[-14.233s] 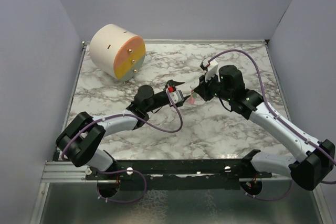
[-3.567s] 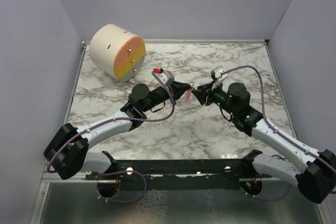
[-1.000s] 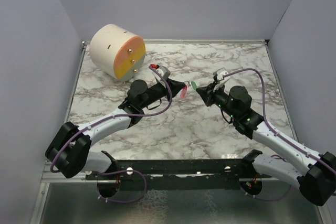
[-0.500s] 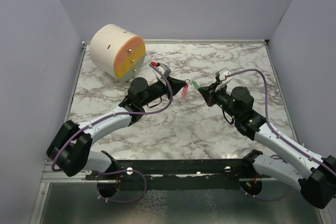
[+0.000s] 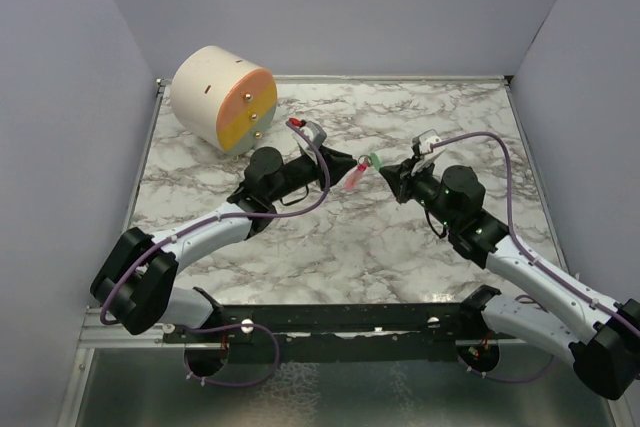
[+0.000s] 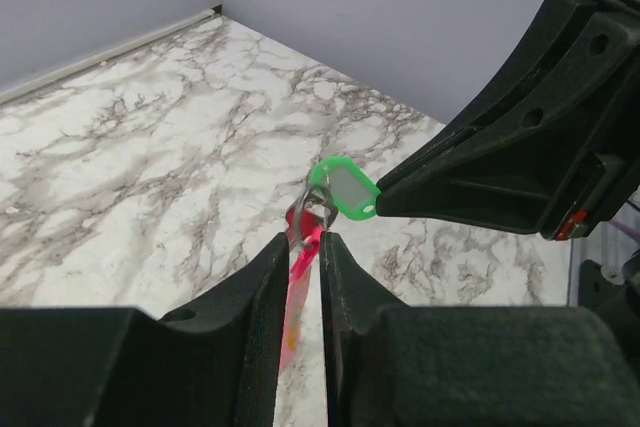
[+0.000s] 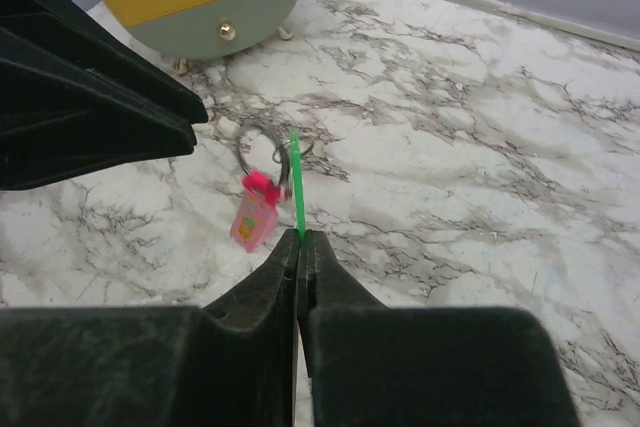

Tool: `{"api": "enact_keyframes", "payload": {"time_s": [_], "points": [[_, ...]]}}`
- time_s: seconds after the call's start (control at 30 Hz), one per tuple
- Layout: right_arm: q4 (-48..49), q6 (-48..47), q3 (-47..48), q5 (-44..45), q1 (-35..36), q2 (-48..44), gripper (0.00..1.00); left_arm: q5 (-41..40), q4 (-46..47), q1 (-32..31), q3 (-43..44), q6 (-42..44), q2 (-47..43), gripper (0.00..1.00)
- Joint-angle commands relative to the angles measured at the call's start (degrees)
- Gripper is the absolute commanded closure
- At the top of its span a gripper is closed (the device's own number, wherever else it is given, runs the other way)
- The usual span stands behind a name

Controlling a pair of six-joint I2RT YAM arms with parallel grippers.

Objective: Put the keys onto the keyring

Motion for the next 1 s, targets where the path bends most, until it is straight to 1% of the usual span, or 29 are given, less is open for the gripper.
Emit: {"api": "enact_keyframes", "payload": {"time_s": [0.0,0.07,0.1,0.13,0.17,0.27,0.57,0.9,0.97], "points": [[-1.6,-0.3,2.5,2.9,-0.1,-0.9,0.99,0.7,-0.4,0.6,2.3,0.2,0.4,0.69],[-2.5,-0.3,3.3,3.0,0.0,-1.0,0.99,0.1,-1.0,0.7,2.4,0.3,0.3,0.57],[-3.0,-0.4,3.5,3.2,0.0,-1.1,0.99,-0.5,-1.5,0.8,2.4,0.3,0.0,0.45],[-3.5,-0.4,3.7,3.4,-0.1,-1.1,0.99,-1.3,-1.9,0.9,2.3,0.4,-0.3,0.41],[-4.0,-0.5,3.9,3.5,0.0,-1.2,0.99,-2.3,-2.2,1.0,2.0,0.5,-0.9,0.39],[-5.0,-0.5,4.5,3.8,0.0,-1.3,0.99,-5.3,-2.4,1.1,0.6,0.6,-2.7,0.39],[-10.6,-0.3,8.4,4.8,-0.1,1.2,0.99,-7.4,-2.5,1.2,-2.6,0.5,-5.5,0.38],[-29.0,1.2,21.1,8.4,0.0,10.4,0.99,-9.5,-2.4,1.2,-5.4,-0.8,-6.6,0.39],[-30.7,1.3,22.5,9.2,0.0,11.5,0.99,-9.9,-2.5,1.2,-5.8,-0.8,-6.8,0.39]]}}
